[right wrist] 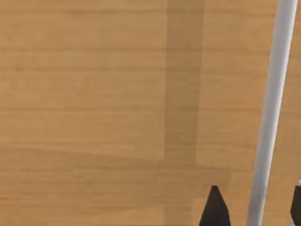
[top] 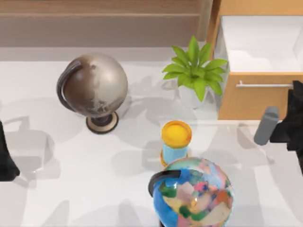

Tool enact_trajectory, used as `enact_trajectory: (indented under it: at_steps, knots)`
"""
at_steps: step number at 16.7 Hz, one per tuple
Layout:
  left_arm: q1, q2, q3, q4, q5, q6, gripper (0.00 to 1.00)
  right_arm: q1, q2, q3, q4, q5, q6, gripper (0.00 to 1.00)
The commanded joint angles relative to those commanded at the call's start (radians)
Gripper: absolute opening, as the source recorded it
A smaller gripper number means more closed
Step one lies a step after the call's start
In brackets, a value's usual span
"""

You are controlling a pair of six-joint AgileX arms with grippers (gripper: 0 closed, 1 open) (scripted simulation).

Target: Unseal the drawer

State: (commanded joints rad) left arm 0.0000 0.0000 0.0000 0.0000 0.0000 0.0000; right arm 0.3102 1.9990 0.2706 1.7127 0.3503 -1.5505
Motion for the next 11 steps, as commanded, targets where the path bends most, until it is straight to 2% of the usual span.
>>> enact_trajectory:
  at_steps: [5,11]
  knots:
    - [0.0,0.0,0.0,0.0,0.0,0.0,1.0,0.0,0.0,0.0,0.0,0.0,0.0,0.98]
    - [0.0,0.0,0.0,0.0,0.0,0.0,1.0,0.0,0.0,0.0,0.0,0.0,0.0,1.0]
